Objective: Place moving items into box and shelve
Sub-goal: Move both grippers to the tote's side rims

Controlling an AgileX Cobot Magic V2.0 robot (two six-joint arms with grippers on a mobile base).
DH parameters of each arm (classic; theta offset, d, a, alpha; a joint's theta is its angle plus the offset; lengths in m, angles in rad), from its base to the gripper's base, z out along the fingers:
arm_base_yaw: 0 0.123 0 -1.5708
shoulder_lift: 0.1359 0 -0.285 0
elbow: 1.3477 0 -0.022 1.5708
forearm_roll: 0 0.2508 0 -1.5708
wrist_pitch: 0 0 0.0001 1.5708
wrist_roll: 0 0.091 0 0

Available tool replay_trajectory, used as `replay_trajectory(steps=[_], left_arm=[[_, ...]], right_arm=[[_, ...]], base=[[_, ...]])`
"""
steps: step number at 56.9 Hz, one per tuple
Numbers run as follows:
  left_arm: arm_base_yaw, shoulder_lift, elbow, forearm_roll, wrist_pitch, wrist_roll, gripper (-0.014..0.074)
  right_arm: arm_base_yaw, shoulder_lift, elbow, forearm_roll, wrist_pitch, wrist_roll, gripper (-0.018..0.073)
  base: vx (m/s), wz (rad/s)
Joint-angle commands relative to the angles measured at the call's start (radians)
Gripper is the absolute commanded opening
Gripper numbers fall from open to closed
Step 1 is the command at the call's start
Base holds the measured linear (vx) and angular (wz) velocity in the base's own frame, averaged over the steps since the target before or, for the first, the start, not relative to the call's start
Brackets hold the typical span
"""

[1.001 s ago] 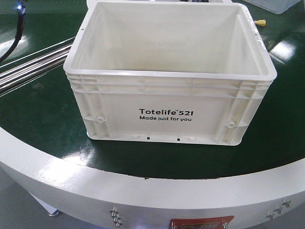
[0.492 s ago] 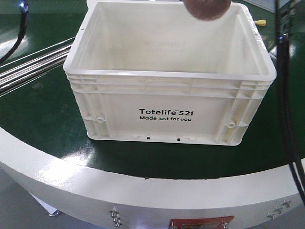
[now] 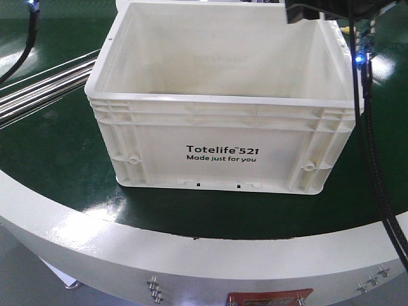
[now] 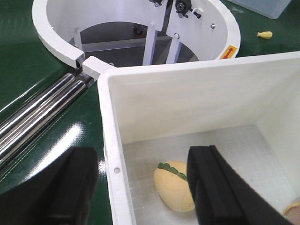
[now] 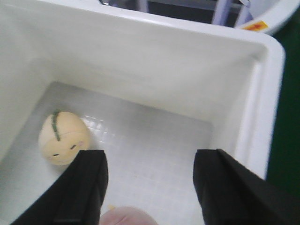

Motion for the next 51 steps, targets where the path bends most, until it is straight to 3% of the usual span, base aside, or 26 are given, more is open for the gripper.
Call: replay_trajectory(steps=[1, 8, 17, 30, 51], left_arm=[[0.001, -0.019, -0.028, 0.023, -0.076, -0.035, 0.0521], [0.035, 0.015, -0.029, 0.023, -0.080, -0.057, 0.0519], [0.066, 0.061, -0.029, -0.009, -0.079, -0.079, 0.0491], [0.065, 0.115, -0.029, -0.030, -0.093, -0.017, 0.0488], [0.065, 0.190, -0.029, -0.030, -0.149, -0.008, 0.0488]], right_arm=[[-0.019, -0.046, -0.030, -0.115, -0.030, 0.120, 0.0455], [-0.028, -0.046, -0.035, -0.192, -0.025, 0.129, 0.0430], [-0.028, -0.025, -0.051, -0.193, -0.026, 0.135, 0.0426], [-0.028, 0.012, -0.059, -0.226, -0.012, 0.135, 0.0426], [-0.028, 0.035, -0.059, -0.325, -0.038, 0.187, 0.0426]], base=[[0.00, 0.00], [0.00, 0.00], [0.00, 0.00], [0.00, 0.00], [0.00, 0.00]])
